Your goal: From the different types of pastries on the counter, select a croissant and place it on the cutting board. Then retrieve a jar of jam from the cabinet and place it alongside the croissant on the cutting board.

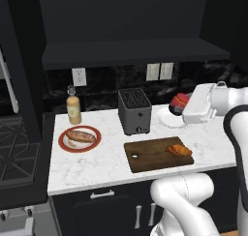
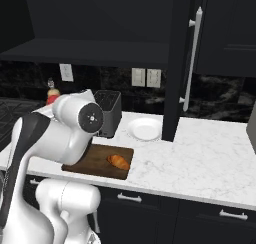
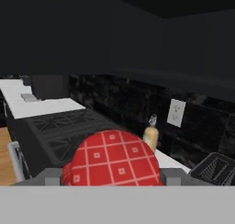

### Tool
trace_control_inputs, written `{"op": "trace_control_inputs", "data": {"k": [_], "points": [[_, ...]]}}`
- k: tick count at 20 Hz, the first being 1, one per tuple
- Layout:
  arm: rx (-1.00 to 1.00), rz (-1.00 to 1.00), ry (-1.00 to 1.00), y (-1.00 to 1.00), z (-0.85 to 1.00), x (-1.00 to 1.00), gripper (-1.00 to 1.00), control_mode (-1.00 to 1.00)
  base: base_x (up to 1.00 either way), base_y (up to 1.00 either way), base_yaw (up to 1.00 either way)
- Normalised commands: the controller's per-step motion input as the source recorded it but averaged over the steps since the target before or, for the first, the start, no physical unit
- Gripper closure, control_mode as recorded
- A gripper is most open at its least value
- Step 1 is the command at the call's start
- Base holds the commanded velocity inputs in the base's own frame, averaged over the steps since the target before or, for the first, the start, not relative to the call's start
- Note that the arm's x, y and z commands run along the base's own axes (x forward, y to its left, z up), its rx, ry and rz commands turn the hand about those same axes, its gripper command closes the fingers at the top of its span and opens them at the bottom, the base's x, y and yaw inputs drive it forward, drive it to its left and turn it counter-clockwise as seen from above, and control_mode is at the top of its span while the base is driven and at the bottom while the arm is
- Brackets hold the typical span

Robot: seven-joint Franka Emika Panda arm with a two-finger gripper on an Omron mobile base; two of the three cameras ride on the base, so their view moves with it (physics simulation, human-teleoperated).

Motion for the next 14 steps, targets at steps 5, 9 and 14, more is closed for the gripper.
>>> {"op": "trace_control_inputs", "data": {"k": [5, 9, 14], "points": [[-0.04, 0.08, 0.00, 0.25, -0.58, 0.12, 1.00, -1.00, 0.00, 0.00, 0.00], [0.00, 0.15, 0.00, 0.00, -0.42, 0.34, 1.00, -1.00, 0.00, 0.00, 0.00], [-0.01, 0.16, 0.01, 0.00, -0.45, 0.26, 1.00, -1.00, 0.00, 0.00, 0.00]]}}
